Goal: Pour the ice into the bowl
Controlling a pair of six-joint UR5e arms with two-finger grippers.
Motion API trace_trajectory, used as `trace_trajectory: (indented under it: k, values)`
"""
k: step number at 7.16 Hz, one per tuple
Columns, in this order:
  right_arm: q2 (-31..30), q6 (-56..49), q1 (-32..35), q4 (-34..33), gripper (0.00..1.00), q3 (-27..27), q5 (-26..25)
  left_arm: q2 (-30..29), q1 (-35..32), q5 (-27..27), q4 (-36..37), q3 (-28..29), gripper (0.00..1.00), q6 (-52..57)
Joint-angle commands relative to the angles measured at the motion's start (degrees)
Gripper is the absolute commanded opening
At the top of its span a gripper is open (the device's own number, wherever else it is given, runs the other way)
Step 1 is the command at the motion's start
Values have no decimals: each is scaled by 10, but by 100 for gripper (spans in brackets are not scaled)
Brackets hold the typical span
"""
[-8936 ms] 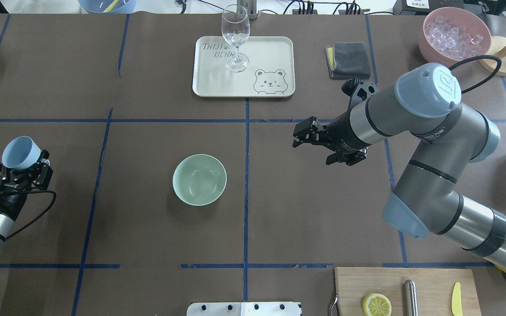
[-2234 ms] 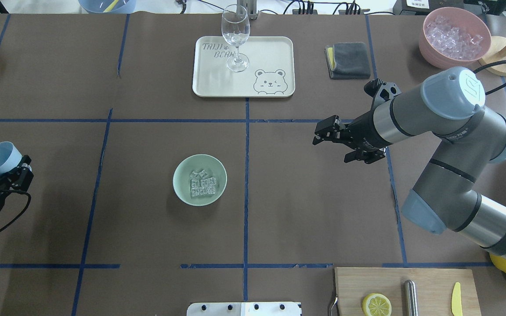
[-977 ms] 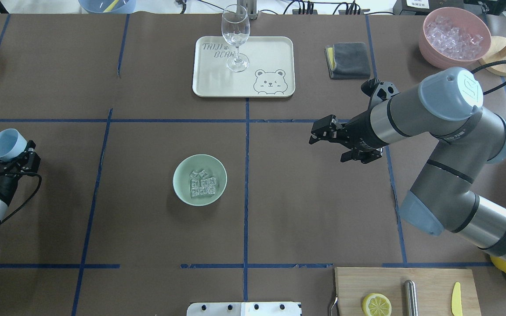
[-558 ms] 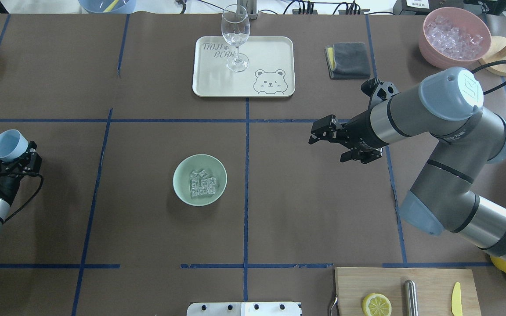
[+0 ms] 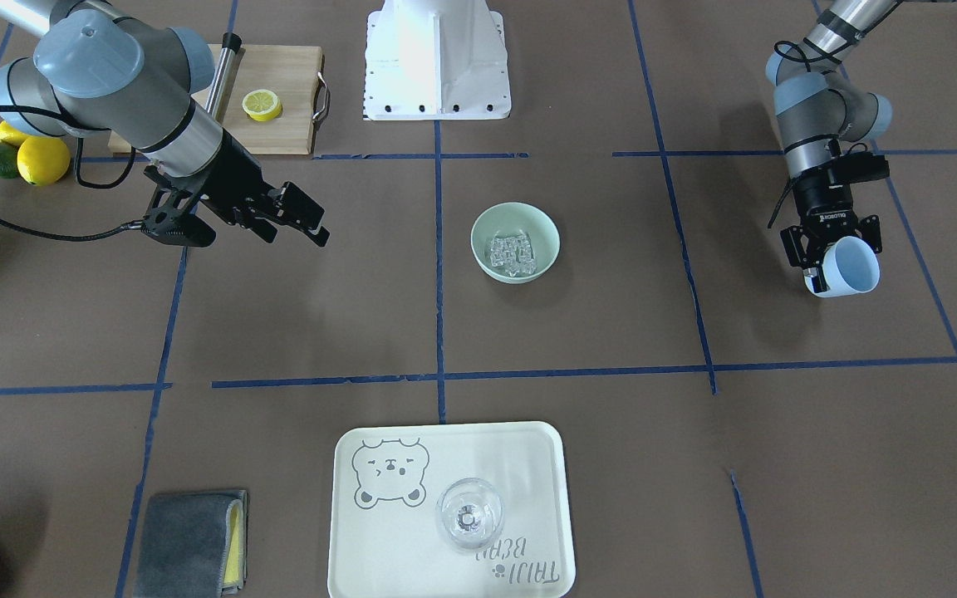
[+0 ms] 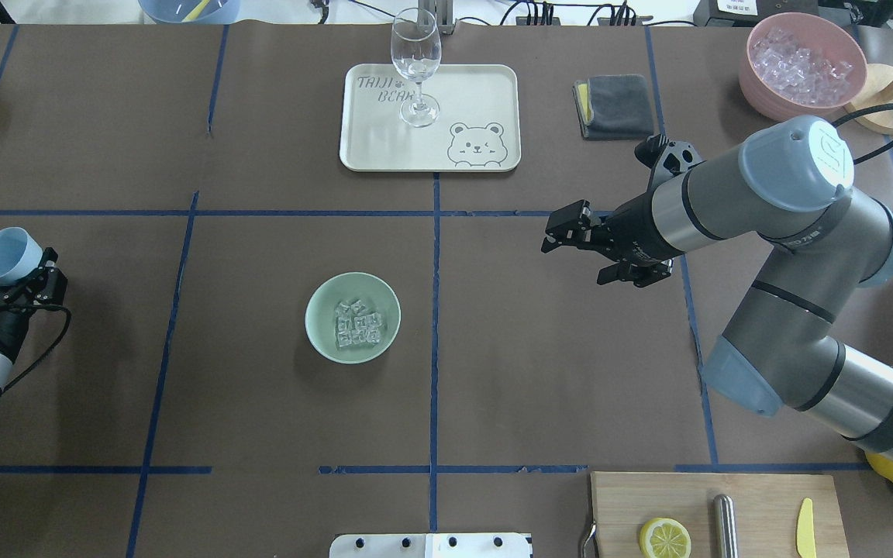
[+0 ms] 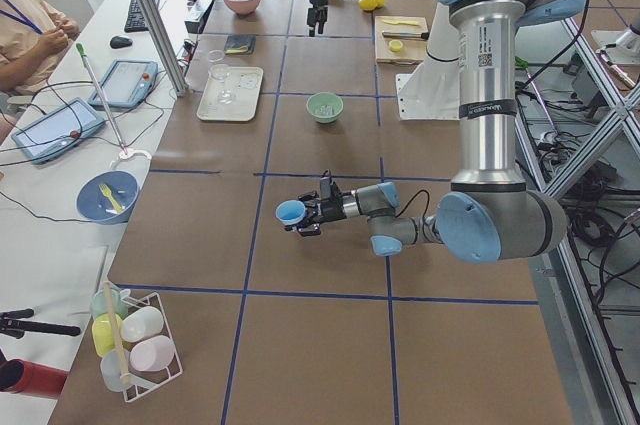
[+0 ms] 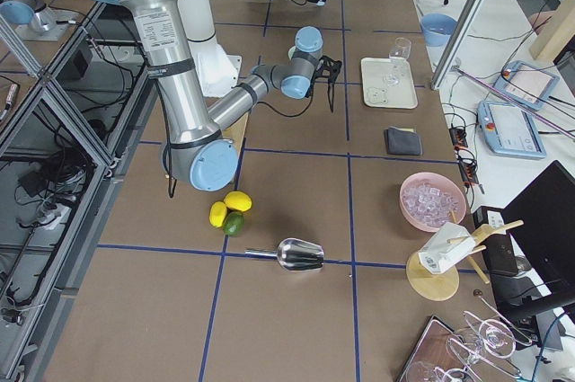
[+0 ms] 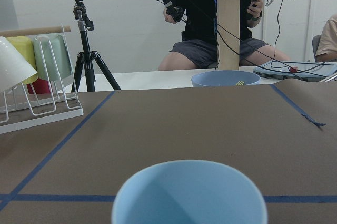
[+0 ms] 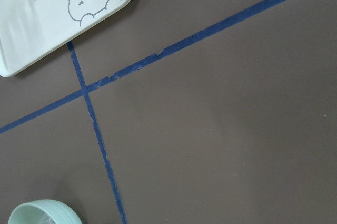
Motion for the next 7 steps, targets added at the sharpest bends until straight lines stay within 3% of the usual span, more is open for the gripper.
trace_trajectory:
  k: [1,2,5,6,7]
  values:
    - [1,0,0,0,100,0,0,1,1,4,0,1,29,-1]
    - [1,0,0,0,100,-1,0,1,3,4,1,1,41,-1]
    - [1,0,-1,0,100,-3,1,4,12,-1,4,2,44,-1]
    - [1,0,0,0,100,-2,1,4,18,-1,4,3,51,-2]
    - [1,0,0,0,100,-2,1,4,24,-2,4,2,50,-2]
